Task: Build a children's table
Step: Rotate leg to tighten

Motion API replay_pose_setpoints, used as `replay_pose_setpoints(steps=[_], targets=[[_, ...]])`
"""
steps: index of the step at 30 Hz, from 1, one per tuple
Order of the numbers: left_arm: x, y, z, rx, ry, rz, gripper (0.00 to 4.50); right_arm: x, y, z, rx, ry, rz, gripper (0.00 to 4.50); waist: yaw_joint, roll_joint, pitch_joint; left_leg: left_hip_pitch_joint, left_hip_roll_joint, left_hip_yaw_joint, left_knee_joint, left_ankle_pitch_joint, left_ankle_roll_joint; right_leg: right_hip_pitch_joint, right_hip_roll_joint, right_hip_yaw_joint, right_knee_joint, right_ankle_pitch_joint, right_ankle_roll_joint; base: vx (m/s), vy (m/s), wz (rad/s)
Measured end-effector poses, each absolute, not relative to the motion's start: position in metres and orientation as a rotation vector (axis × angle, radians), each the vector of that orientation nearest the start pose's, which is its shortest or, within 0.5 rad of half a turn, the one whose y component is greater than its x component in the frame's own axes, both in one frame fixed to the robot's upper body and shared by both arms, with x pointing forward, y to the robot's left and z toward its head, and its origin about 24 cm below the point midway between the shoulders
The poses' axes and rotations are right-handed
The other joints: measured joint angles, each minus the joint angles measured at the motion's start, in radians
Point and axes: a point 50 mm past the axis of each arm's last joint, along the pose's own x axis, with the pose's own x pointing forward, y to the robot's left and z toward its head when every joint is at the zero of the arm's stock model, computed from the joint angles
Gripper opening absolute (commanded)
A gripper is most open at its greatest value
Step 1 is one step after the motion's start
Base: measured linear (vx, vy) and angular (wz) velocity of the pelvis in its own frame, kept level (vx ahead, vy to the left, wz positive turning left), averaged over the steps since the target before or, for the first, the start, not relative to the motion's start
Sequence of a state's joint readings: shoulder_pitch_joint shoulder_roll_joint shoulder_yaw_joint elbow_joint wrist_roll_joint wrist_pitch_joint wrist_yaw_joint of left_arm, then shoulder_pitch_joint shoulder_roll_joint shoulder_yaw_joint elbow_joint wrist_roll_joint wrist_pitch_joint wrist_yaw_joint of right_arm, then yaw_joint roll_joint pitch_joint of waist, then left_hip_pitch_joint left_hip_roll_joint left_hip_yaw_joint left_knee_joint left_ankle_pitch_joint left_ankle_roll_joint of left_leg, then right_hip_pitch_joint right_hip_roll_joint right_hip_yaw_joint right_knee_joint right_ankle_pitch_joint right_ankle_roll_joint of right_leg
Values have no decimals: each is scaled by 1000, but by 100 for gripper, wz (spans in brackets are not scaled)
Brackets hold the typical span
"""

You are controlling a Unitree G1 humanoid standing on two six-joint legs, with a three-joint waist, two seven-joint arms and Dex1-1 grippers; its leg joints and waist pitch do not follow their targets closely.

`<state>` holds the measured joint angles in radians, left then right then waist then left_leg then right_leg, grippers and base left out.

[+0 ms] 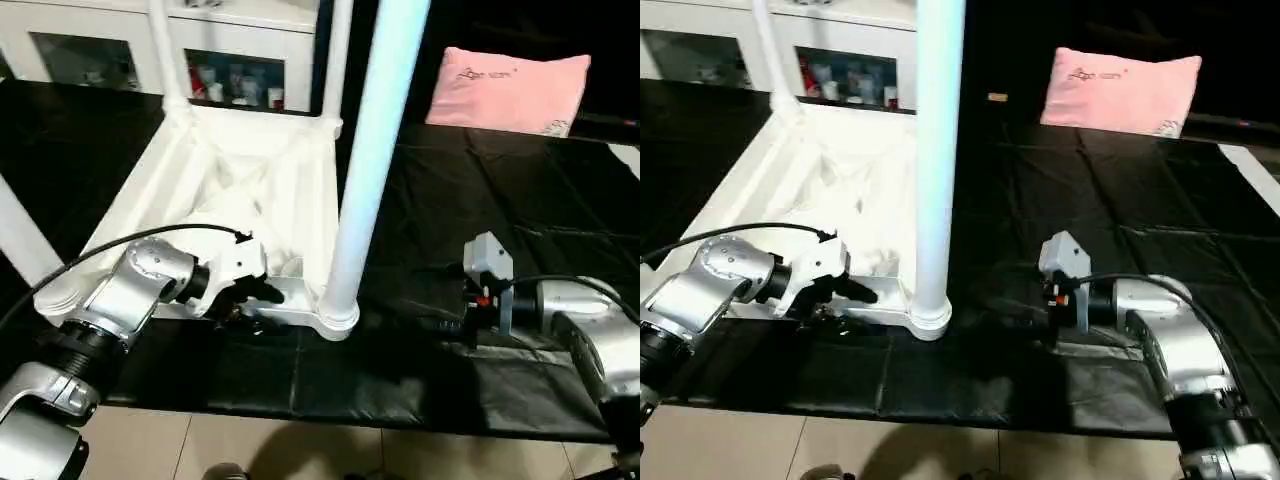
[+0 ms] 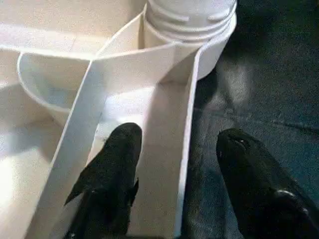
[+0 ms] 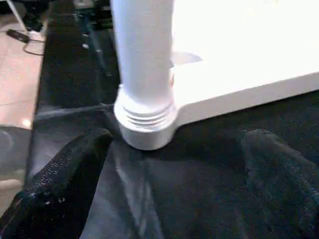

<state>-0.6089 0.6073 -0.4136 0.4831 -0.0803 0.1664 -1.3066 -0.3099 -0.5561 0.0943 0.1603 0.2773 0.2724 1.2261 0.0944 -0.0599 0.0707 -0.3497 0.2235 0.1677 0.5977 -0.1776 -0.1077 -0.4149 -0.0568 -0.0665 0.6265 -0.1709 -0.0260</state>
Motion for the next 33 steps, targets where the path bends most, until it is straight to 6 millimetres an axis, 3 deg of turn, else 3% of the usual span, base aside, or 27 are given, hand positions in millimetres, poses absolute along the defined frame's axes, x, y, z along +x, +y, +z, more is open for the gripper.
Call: replay_pose_setpoints(steps=[18, 20, 25, 33], targets=[[315, 173, 73, 512, 549, -1411, 98, 268, -183, 81, -137, 344, 1263, 450, 5, 1, 0, 0, 0, 0, 0, 0, 0, 1, 0, 0, 0, 0, 0, 0, 0, 0], [315, 173, 73, 516, 551, -1414, 62, 268, -182, 81, -137, 344, 1265, 450, 6, 1, 0, 0, 0, 0, 0, 0, 0, 1, 0, 0, 0, 0, 0, 0, 0, 0], [314, 172, 71, 513, 553, -1425, 23, 267, -181, 80, -135, 352, 1271, 450, 8, 1, 0, 1, 0, 0, 0, 0, 0, 2, 0, 0, 0, 0, 0, 0, 0, 0], [313, 171, 72, 518, 554, -1450, 6, 267, -180, 79, -132, 354, 1273, 450, 0, 1, -1, 0, 0, 0, -1, 0, 0, 2, 0, 0, 0, 0, 0, 0, 0, 0]])
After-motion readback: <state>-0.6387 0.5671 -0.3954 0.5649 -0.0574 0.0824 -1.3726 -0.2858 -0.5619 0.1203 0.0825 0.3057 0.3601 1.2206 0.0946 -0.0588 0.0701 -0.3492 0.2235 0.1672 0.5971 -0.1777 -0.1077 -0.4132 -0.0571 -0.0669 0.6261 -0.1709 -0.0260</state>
